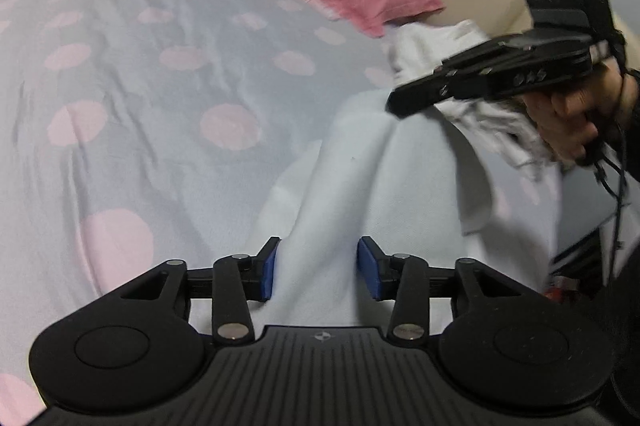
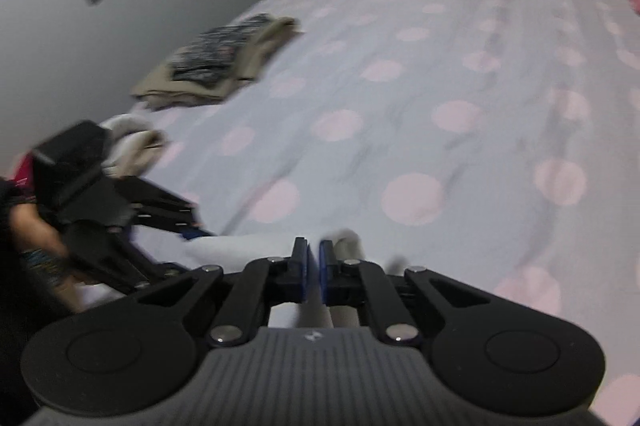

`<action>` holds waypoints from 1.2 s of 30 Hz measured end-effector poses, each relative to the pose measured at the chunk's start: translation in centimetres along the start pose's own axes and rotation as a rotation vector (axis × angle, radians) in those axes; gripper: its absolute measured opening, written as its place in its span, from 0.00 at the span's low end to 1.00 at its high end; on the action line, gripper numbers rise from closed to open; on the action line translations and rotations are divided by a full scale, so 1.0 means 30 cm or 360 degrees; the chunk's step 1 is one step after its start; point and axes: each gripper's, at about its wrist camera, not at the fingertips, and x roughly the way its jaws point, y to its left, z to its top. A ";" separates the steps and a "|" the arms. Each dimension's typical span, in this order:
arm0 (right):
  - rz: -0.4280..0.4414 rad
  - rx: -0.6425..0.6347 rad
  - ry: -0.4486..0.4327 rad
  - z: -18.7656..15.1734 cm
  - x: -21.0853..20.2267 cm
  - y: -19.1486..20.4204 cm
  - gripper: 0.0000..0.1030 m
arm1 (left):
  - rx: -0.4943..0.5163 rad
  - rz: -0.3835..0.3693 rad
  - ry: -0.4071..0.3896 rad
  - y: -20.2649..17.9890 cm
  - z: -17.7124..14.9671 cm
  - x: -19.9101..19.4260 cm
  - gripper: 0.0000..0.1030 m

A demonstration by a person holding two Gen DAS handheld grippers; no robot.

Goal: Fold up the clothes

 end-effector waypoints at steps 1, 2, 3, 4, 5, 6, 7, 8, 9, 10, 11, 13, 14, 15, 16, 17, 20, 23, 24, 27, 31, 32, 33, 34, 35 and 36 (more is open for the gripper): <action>-0.0067 0.0006 0.0006 -0.011 0.044 -0.008 0.07 | -0.0039 0.0045 0.0034 0.010 0.008 0.022 0.45; -0.0133 0.0012 0.0011 -0.022 0.087 -0.015 0.06 | -0.0078 0.0091 0.0067 0.021 0.017 0.044 0.45; -0.0187 -0.0002 0.0017 -0.034 0.132 -0.018 0.07 | -0.0117 0.0136 0.0100 0.031 0.025 0.066 0.45; -0.0226 -0.0039 0.0024 -0.046 0.179 -0.016 0.07 | -0.0152 0.0177 0.0132 0.041 0.033 0.086 0.45; -0.0263 -0.0077 0.0031 -0.058 0.219 -0.013 0.07 | -0.0165 0.0198 0.0154 0.050 0.033 0.100 0.46; -0.0296 -0.0117 0.0040 -0.070 0.251 -0.009 0.08 | -0.0178 0.0218 0.0175 0.058 0.033 0.114 0.48; -0.0328 -0.0157 0.0049 -0.082 0.284 -0.006 0.08 | -0.0188 0.0237 0.0194 0.064 0.033 0.125 0.52; -0.0352 -0.0183 0.0059 -0.081 0.305 -0.003 0.12 | -0.0177 0.0248 0.0199 0.065 0.033 0.127 0.55; -0.0360 -0.0190 0.0068 -0.066 0.300 0.001 0.13 | -0.0168 0.0257 0.0202 0.064 0.034 0.128 0.55; -0.0365 -0.0191 0.0076 -0.049 0.283 0.006 0.15 | -0.0163 0.0254 0.0197 0.061 0.036 0.117 0.54; -0.0359 -0.0184 0.0070 -0.033 0.256 0.008 0.25 | -0.0138 0.0263 0.0173 0.053 0.035 0.093 0.51; -0.0325 -0.0195 0.0003 -0.017 0.173 0.011 0.27 | -0.0087 0.0281 0.0126 0.038 0.034 0.045 0.47; -0.0314 -0.0242 -0.0027 -0.019 0.127 0.022 0.27 | -0.0061 0.0290 0.0102 0.031 0.033 0.022 0.47; -0.0308 -0.0308 -0.0049 -0.027 0.080 0.036 0.28 | -0.0033 0.0304 0.0075 0.023 0.032 -0.004 0.47; -0.0303 -0.0373 -0.0071 -0.035 0.034 0.050 0.29 | 0.0013 0.0348 0.0032 0.013 0.029 -0.036 0.47; -0.0291 -0.0446 -0.0084 -0.048 -0.005 0.066 0.28 | 0.0057 0.0391 -0.0011 0.003 0.026 -0.068 0.47; -0.0231 -0.0679 -0.0088 -0.107 -0.081 0.115 0.28 | 0.0182 0.0462 -0.0193 -0.043 0.011 -0.161 0.44; -0.0177 -0.0851 -0.0056 -0.155 -0.074 0.162 0.28 | 0.0359 0.0202 -0.0228 -0.122 -0.007 -0.181 0.43; -0.0183 -0.0916 -0.0037 -0.169 -0.051 0.181 0.28 | 0.0425 0.0201 -0.0163 -0.152 -0.017 -0.148 0.43; -0.0196 -0.1149 0.0034 -0.219 0.029 0.236 0.31 | 0.0576 0.0245 0.0023 -0.216 -0.052 -0.040 0.36; -0.0218 -0.1455 0.0214 -0.315 0.121 0.211 0.32 | 0.0616 0.0308 0.0135 -0.212 -0.075 0.061 0.36; -0.0193 -0.1402 0.0242 -0.322 0.116 0.163 0.32 | 0.0608 0.0302 0.0140 -0.204 -0.073 0.070 0.36; -0.0186 -0.1328 0.0273 -0.322 0.098 0.110 0.32 | 0.0587 0.0291 0.0148 -0.197 -0.064 0.066 0.36; -0.0203 -0.1257 0.0307 -0.322 0.075 0.061 0.32 | 0.0565 0.0280 0.0157 -0.189 -0.054 0.061 0.35; -0.0219 -0.1186 0.0341 -0.321 0.051 0.012 0.32 | 0.0543 0.0270 0.0165 -0.181 -0.047 0.057 0.35; -0.0263 -0.1151 0.0405 -0.333 0.032 -0.031 0.33 | 0.0514 0.0269 0.0164 -0.168 -0.051 0.047 0.34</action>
